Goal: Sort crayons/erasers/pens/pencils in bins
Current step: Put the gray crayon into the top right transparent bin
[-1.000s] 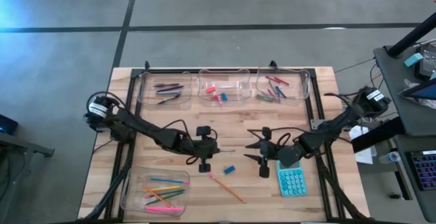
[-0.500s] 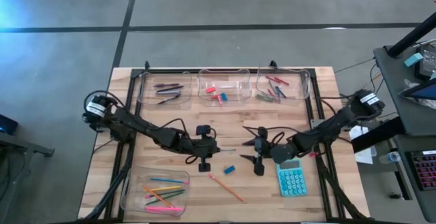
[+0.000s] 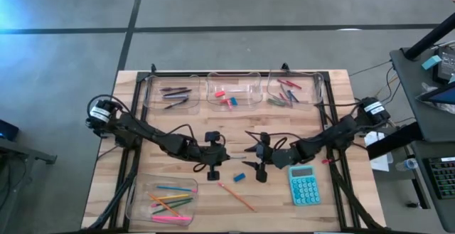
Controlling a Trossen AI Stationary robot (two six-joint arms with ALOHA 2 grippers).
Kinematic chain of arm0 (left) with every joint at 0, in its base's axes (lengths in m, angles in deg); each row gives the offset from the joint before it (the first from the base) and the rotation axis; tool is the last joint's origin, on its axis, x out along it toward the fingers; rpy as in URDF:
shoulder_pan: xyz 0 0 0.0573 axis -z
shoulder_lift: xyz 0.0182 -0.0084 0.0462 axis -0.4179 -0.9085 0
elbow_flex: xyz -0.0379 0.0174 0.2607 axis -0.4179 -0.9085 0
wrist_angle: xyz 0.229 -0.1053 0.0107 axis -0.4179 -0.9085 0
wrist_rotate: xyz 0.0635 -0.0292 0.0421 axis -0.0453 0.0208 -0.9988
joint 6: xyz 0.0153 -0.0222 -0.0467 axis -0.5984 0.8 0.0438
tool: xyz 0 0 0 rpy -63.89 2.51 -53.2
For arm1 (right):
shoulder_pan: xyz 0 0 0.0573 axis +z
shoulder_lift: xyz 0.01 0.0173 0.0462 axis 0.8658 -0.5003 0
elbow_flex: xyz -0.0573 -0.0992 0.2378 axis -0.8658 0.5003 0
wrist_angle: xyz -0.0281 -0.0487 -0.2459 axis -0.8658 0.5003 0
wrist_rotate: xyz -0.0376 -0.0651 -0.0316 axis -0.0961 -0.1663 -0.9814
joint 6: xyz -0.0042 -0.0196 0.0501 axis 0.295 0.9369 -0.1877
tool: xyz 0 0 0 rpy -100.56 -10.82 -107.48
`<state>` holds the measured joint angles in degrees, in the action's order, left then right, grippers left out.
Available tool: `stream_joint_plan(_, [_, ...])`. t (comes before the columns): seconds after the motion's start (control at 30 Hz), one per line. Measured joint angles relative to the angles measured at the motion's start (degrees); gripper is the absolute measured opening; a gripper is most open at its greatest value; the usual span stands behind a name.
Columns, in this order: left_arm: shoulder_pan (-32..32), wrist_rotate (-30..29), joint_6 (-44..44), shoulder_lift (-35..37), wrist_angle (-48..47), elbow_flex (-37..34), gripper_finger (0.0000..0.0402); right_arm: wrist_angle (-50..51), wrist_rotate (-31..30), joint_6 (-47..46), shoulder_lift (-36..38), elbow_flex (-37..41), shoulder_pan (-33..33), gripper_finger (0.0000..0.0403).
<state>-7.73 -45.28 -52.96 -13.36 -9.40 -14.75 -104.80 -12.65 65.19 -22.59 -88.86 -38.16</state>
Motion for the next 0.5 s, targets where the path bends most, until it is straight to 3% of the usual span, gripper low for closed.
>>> stream_joint_plan(0.27, [0.0, 0.0, 0.0, 0.0, 0.1, 0.3, 0.0005, -2.6, 1.0, 0.3, -1.5, 0.0, -0.2, 0.0204])
stream_joint_plan(0.5, [0.0, 0.0, 0.0, 0.0, 0.1, 0.3, 0.0005, -2.7, 1.4, 0.8, -1.1, 0.0, -0.4, 0.0143])
